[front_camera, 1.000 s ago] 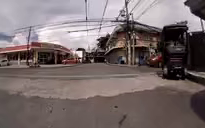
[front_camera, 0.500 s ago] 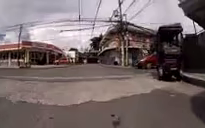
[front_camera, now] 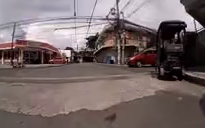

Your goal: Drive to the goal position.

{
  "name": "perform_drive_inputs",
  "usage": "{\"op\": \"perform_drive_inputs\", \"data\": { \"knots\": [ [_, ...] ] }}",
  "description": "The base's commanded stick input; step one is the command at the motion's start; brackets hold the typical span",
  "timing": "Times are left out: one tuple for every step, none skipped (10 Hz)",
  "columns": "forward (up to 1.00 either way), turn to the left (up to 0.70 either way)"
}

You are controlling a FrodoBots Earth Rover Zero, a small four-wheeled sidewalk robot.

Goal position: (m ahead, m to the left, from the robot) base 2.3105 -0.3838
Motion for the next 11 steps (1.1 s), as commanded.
{"op": "perform_drive_inputs", "data": {
  "knots": [
    [0.70,-0.26],
    [0.70,-0.30],
    [0.70,-0.33],
    [0.70,-0.05],
    [0.70,0.00],
    [0.70,0.00],
    [0.70,0.00],
    [0.70,0.00],
    [0.70,0.00],
    [0.70,0.00],
    [0.70,0.00]
  ]
}}
